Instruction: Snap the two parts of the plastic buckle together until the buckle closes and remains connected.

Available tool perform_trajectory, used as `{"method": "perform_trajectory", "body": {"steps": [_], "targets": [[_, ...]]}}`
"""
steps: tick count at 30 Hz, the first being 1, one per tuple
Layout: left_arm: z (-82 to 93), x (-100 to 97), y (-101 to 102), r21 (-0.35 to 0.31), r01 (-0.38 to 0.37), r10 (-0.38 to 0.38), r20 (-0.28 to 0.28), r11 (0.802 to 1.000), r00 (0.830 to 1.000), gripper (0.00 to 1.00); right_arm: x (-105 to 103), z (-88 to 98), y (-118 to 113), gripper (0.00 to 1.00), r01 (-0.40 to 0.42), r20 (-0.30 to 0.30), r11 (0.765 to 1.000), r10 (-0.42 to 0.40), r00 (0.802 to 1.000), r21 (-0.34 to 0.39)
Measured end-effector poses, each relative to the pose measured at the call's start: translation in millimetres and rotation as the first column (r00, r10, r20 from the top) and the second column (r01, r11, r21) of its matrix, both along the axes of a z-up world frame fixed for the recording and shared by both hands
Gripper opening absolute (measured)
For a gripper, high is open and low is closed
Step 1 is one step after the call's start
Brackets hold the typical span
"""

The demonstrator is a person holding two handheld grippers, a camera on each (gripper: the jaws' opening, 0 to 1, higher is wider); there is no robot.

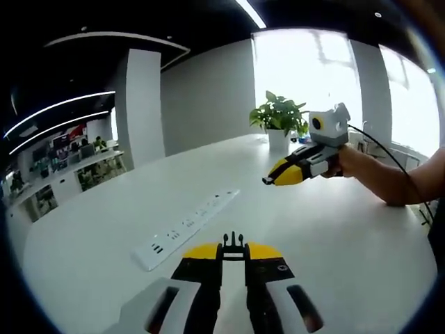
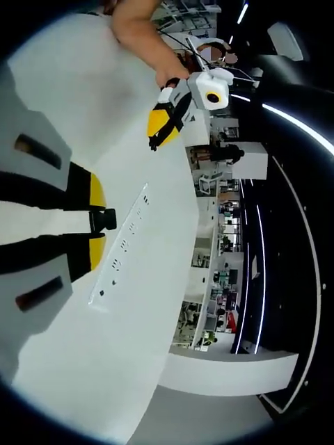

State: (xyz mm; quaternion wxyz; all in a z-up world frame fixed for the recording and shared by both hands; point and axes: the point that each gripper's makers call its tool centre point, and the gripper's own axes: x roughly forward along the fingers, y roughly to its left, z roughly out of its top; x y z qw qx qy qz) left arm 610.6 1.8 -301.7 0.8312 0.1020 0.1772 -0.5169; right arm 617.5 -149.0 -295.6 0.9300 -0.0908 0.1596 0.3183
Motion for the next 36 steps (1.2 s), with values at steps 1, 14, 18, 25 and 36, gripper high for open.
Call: {"method": "perform_trajectory", "body": {"steps": [1,14,18,25,36], "targets": [[-0.1,-1.0,0,-0.002,0.002,-0.002,-0.005,1.0,1.0,0.09,-2,-1.2,0,0.1,0.0,-0.002,1.0,0.0,1.0,-0.001],[-6.3,-5.1,-1,0.0,-0.02,0.02,0.002,1.0,1.0,0.09,-8,-6.4,-3,0.1,0.018,0.009,1.0,-0.018,1.0,-0.014],[-8.3,-8.3,-1,-0.002,-0.025,0.025,0.004,1.0,1.0,0.09,-10,-6.4,-2,0.1,0.018,0.004,1.0,-0.018,1.0,-0.003],[-11.4,-19.3,-7,0.006,-0.011,0.011,0.004,1.0,1.0,0.09,-21,-4.3,1,0.1,0.012,0.009,1.0,-0.012,1.0,-0.007],[-17.9,-35.1,-6,0.008,-0.011,0.012,-0.01,1.0,1.0,0.09,-40,-7.7,8,0.1,-0.002,0.005,1.0,0.002,1.0,-0.018]]}}
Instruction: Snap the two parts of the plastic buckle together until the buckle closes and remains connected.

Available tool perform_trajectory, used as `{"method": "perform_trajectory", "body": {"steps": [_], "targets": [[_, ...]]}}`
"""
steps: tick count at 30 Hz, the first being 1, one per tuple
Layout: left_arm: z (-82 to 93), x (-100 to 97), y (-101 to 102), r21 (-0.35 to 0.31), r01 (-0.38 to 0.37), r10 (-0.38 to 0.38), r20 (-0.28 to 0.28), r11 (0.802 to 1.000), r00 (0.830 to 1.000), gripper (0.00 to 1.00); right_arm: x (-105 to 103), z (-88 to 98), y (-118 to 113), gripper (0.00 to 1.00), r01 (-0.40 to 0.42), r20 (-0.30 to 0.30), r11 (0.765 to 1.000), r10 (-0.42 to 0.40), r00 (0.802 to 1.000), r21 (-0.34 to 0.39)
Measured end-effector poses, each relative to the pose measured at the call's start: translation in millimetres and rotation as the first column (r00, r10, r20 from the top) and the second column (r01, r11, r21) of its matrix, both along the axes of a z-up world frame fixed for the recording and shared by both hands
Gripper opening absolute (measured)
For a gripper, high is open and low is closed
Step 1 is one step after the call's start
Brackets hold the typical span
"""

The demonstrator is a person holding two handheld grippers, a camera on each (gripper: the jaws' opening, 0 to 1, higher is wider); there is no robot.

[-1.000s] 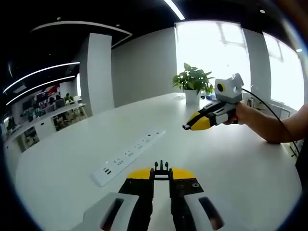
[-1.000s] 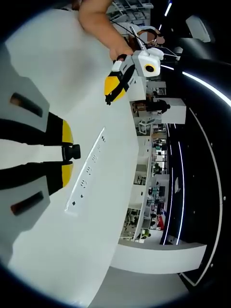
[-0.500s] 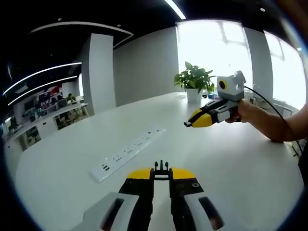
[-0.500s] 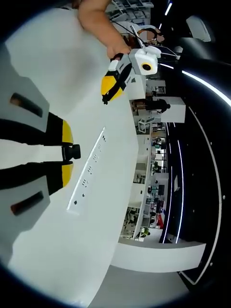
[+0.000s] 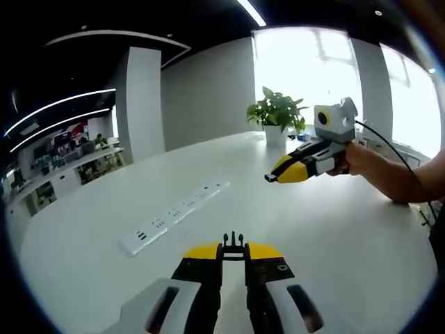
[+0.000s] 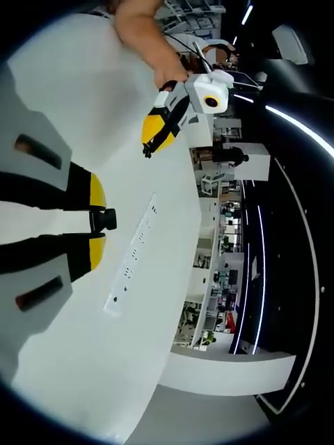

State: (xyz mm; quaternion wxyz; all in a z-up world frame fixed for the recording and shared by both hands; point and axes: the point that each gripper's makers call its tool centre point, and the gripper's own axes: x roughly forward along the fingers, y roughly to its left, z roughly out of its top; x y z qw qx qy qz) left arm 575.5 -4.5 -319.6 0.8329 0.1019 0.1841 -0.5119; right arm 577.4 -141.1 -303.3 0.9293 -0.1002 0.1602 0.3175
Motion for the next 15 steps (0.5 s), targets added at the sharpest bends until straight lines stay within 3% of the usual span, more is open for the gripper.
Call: {"method": "perform_trajectory", "body": {"steps": [15], "targets": [[-1.2,-17.0,1,0.0,0.008,-0.008,-0.009,1.0,1.0,0.09,-21,-2.9,5,0.1,-0.008,-0.009,1.0,0.008,1.0,-0.005]]}}
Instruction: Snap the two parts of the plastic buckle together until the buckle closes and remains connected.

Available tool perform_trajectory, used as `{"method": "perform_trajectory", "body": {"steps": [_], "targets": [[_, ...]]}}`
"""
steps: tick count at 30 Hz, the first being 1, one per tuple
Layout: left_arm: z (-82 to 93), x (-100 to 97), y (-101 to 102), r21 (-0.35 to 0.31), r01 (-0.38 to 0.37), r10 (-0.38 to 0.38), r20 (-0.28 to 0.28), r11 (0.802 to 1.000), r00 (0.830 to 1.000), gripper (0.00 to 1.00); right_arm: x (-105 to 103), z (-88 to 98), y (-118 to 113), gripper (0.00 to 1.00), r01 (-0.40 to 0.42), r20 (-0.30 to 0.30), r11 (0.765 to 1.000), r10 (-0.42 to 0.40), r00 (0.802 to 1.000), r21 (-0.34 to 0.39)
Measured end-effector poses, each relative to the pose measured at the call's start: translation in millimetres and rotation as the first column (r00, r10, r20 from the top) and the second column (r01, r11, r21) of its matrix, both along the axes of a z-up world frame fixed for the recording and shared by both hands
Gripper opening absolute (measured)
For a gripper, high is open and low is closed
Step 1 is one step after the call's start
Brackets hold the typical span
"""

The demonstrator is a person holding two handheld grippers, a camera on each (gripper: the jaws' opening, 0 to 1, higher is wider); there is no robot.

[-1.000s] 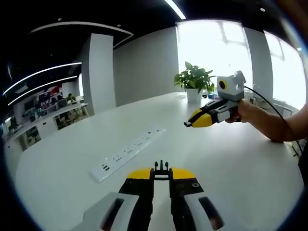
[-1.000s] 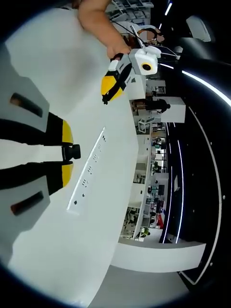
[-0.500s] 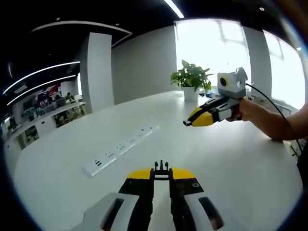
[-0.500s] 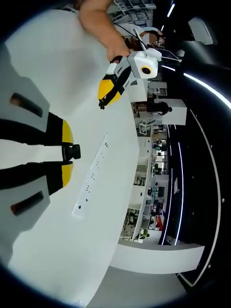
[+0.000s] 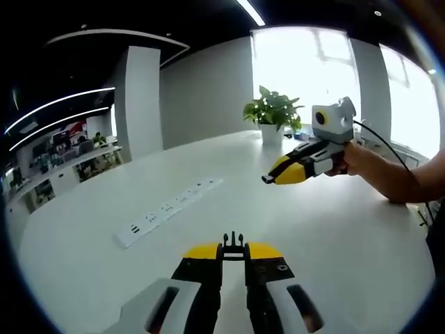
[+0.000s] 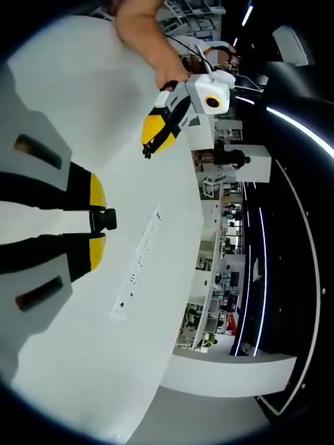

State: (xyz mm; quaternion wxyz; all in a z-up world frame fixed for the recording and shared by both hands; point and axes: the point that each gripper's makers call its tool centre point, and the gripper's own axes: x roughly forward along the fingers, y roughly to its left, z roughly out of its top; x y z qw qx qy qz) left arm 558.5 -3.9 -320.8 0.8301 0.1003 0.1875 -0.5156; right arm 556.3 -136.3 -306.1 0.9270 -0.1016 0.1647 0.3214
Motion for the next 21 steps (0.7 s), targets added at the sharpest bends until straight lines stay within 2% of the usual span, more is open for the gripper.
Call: {"method": "perform_trajectory", "body": {"steps": [12,21], "targets": [[-0.5,-6.1,-2,0.005,0.008,-0.008,-0.002,1.0,1.0,0.09,-5,0.9,1,0.1,-0.004,-0.001,1.0,0.004,1.0,-0.001],[2.7,-14.5,-4,-0.017,0.028,-0.028,0.009,0.999,1.0,0.09,-18,0.9,6,0.1,-0.007,-0.002,1.0,0.007,1.0,0.002]]}}
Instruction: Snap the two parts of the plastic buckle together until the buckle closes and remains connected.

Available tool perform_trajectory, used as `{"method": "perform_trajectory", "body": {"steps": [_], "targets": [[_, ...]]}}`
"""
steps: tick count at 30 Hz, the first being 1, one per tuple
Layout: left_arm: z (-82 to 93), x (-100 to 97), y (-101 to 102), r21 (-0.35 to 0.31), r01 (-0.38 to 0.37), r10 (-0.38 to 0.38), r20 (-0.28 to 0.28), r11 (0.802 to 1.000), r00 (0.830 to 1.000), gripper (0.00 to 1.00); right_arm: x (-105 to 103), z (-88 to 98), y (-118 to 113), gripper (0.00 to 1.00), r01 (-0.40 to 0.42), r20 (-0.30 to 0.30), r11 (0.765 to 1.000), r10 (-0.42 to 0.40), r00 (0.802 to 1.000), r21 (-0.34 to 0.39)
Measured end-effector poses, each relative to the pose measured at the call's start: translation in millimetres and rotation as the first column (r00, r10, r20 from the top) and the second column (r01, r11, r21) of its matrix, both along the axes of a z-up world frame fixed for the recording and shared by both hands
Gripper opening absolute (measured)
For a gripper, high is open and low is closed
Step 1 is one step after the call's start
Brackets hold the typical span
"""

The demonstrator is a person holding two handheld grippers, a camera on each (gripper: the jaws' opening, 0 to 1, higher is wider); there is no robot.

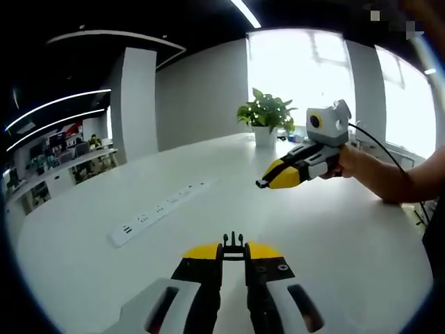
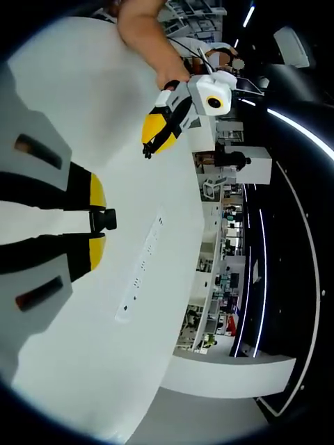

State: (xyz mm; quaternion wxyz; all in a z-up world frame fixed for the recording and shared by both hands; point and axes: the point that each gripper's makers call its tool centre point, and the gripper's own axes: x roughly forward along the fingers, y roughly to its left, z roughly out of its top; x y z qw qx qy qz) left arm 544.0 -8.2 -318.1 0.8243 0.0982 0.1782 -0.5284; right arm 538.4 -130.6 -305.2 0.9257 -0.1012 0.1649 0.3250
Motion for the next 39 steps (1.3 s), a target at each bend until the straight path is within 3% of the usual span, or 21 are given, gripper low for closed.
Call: {"method": "perform_trajectory", "body": {"steps": [10,14,39], "targets": [[-2.1,-6.0,4,-0.002,-0.009,0.009,-0.013,1.0,1.0,0.1,4,-1.4,1,0.1,-0.009,0.0,1.0,0.009,1.0,0.003],[0.8,-13.4,3,-0.032,0.007,-0.009,-0.051,0.999,0.999,0.09,3,-4.8,2,0.1,-0.014,-0.004,1.0,0.014,1.0,-0.011],[-0.2,-34.9,2,-0.015,0.008,-0.008,-0.029,1.0,1.0,0.09,-15,-3.6,-1,0.1,-0.012,-0.002,1.0,0.012,1.0,-0.002]]}}
